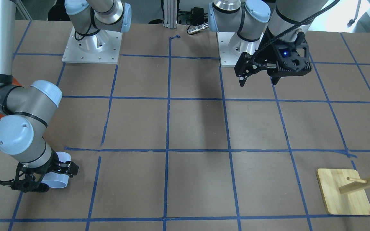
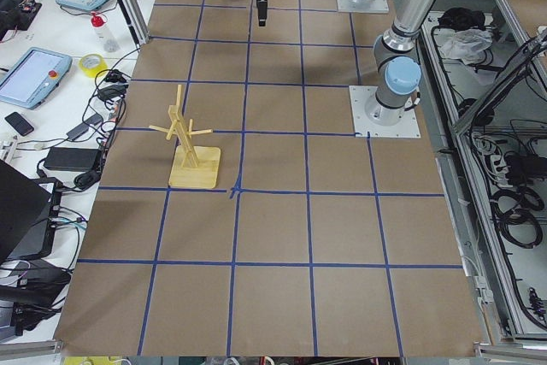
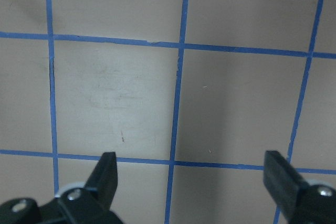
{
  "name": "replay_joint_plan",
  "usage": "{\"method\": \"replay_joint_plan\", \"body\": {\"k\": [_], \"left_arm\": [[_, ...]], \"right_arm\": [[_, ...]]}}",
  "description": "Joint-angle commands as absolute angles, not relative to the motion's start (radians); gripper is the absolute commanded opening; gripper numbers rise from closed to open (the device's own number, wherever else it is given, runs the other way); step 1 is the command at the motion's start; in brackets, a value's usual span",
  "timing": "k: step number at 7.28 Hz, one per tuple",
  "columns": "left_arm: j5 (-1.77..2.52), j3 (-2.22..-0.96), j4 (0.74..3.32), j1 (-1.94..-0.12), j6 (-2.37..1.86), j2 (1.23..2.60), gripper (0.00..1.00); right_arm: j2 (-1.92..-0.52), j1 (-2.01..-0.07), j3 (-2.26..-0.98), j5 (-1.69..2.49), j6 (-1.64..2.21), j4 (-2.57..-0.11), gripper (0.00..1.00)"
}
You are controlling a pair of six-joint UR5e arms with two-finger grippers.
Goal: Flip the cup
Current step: 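Lower the right gripper over the white cup and grasp it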
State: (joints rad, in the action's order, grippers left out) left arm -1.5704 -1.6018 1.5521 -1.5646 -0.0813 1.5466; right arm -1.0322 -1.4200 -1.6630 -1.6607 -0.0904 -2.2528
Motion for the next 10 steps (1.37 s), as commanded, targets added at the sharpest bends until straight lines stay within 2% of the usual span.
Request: {"method": "replay_joint_plan", "body": {"k": [1,3,5,6,8,10], "left_arm": [[-1.572,-1.603,1.552,-1.565,-0.081,1.546,1.0],[-1.572,-1.603,1.552,-1.565,-0.081,1.546,1.0],[-1.572,-1.603,1.554,-1.565,-0.081,1.546,1.0],[-1.572,-1.603,1.554,-1.565,-0.08,1.546,1.0],[-1.572,-1.603,1.554,-1.565,-0.08,1.545,1.0],[-1.574,-1.601,1.554,-1.565,-0.08,1.543,1.0]], "right_arm": [[-1.014,-1.408,-1.677,-1.658,-0.147,-2.31,0.99],[-1.014,-1.393,-1.678,-1.643,-0.184,-2.31,0.97],[-1.014,-1.393,-1.678,-1.599,-0.181,-2.307,0.85],[-1.014,-1.393,-1.678,-1.592,-0.183,-2.307,0.71],[-1.026,-1.393,-1.678,-1.592,-0.189,-2.292,0.29],[-1.063,-1.417,-1.677,-1.577,-0.19,-2.234,0.04]]}}
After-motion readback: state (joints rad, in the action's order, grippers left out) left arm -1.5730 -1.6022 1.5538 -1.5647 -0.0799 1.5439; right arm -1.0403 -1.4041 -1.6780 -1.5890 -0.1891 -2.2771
